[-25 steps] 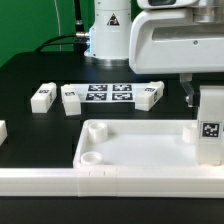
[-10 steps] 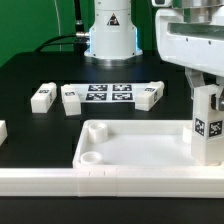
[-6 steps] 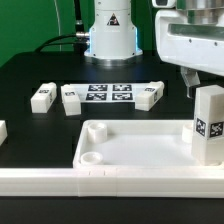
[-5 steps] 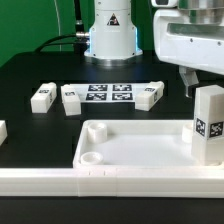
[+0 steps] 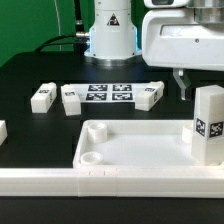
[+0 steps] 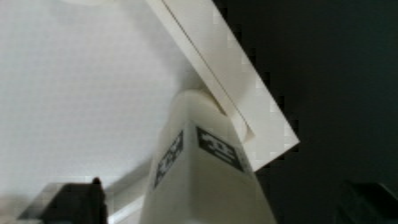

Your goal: Assemble desk

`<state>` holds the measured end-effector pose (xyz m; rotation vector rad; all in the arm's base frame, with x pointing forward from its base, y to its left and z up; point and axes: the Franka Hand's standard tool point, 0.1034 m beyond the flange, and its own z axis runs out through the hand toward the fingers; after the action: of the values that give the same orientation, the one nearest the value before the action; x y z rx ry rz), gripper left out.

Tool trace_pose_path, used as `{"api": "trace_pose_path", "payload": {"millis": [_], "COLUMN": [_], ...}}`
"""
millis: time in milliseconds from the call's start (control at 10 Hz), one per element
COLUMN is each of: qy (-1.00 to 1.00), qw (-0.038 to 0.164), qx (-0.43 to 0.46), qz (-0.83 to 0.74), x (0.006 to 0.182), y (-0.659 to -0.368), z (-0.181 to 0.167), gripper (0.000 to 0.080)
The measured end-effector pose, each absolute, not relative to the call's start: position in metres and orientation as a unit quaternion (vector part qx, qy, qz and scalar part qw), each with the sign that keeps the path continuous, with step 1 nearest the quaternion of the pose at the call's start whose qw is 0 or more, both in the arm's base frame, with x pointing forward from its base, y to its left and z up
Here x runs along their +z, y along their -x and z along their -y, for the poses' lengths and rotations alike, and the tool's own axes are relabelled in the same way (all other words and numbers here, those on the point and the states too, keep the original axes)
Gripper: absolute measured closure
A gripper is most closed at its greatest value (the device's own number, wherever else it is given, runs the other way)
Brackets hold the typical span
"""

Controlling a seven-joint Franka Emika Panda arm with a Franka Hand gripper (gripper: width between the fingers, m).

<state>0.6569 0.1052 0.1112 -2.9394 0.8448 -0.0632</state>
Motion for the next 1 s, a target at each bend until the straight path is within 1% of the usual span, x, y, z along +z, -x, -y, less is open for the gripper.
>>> {"api": "trace_pose_path", "payload": {"millis": [300, 700, 1000], "qy": [0.992, 0.998, 0.993], "qw": [0.021, 0.015, 0.013], "qx": [-0.030, -0.034, -0.035], "qz": [-0.119, 0.050, 0.108], "x": [0.1111, 0.1116, 0.1111], "y": [-0.6566, -0.6577, -0.6576], "z": [-0.1051, -0.1018, -0.1013], "gripper": [0.0151, 0.0151, 0.0174]}}
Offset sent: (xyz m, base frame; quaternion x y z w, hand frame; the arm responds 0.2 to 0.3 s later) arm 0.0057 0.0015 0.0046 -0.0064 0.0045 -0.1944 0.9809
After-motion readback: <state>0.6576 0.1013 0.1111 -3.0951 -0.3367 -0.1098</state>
